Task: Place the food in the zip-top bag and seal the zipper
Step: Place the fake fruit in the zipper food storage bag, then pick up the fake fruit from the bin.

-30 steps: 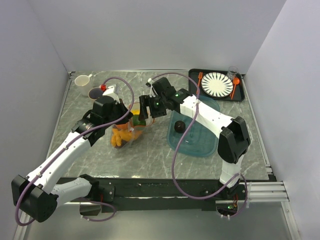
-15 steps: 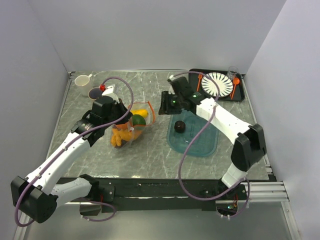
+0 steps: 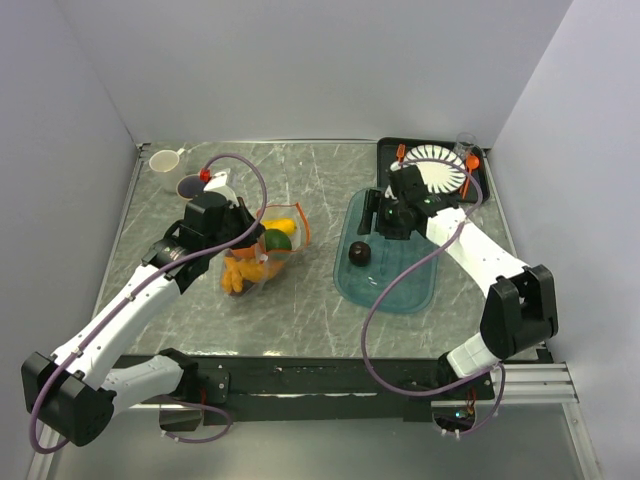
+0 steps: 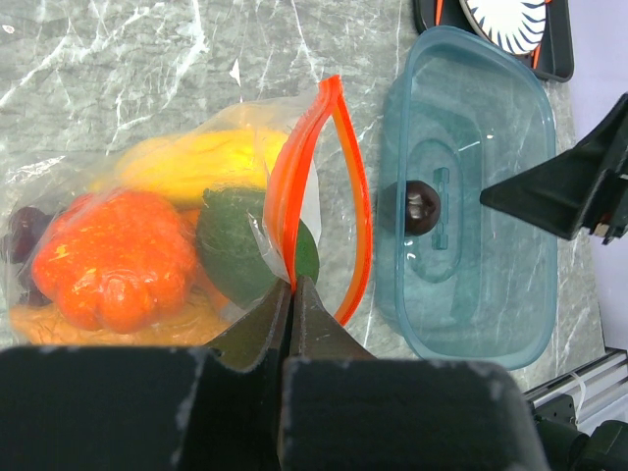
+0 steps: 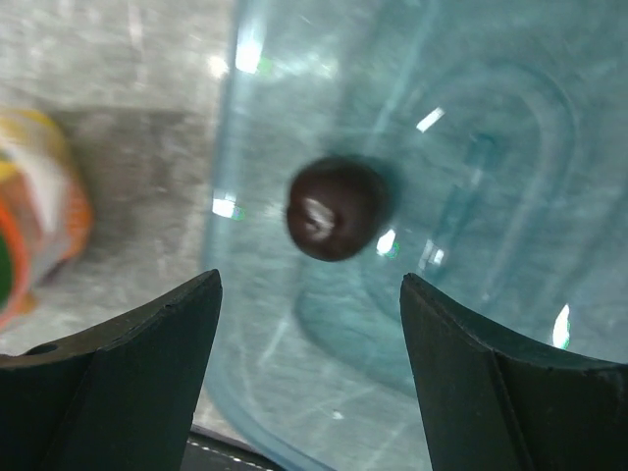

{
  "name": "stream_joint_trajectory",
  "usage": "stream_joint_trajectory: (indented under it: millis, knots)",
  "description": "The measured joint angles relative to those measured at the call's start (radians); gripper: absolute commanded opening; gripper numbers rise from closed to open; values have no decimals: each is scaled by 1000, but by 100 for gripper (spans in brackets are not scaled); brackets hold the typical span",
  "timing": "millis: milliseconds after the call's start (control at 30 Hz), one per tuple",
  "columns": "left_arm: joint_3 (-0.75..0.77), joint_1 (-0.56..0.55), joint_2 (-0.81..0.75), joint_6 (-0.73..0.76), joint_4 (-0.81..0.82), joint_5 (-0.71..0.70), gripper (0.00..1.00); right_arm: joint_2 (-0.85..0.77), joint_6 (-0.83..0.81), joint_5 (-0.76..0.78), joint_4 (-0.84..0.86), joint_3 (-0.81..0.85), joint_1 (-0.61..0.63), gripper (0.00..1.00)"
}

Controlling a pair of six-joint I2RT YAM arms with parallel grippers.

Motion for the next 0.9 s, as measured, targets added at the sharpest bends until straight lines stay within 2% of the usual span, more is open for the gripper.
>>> stream_joint_trajectory:
  millis: [467, 900]
  knots:
    - [0, 0, 0, -3, 1, 1, 1, 38, -11, 9, -12, -40, -19, 81]
    - [0, 0, 8, -4, 3, 2, 1, 123, -2, -68, 19, -41, -19, 79]
